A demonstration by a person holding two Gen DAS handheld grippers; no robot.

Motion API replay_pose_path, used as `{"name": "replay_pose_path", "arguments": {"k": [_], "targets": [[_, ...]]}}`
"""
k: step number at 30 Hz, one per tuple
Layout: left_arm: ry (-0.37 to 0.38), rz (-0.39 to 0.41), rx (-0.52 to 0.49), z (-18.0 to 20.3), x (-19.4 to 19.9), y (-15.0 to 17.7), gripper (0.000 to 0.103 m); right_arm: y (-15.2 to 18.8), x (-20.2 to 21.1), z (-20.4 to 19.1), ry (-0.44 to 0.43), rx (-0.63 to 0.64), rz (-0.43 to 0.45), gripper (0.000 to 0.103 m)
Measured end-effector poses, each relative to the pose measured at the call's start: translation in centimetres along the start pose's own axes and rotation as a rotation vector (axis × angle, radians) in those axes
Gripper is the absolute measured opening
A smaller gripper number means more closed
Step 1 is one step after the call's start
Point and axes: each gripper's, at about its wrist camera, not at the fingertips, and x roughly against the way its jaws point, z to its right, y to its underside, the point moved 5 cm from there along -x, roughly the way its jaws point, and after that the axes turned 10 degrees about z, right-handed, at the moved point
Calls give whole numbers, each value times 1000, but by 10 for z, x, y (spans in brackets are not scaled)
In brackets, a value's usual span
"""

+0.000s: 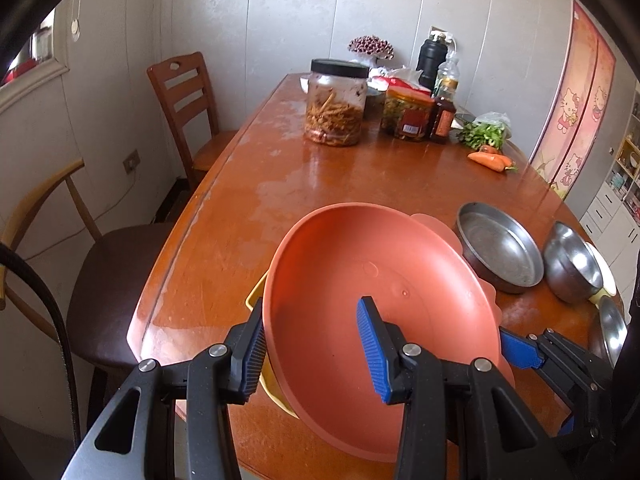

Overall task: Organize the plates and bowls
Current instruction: 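Lift the orange plate and lower it onto the yellow plate, open left tool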

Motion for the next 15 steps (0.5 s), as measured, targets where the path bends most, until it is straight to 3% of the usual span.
{"name": "replay_pose_path", "arguments": {"k": [15], "targets": [[-23, -33, 25, -6, -10, 5, 44, 4, -8, -1, 1, 21, -19, 71]]}}
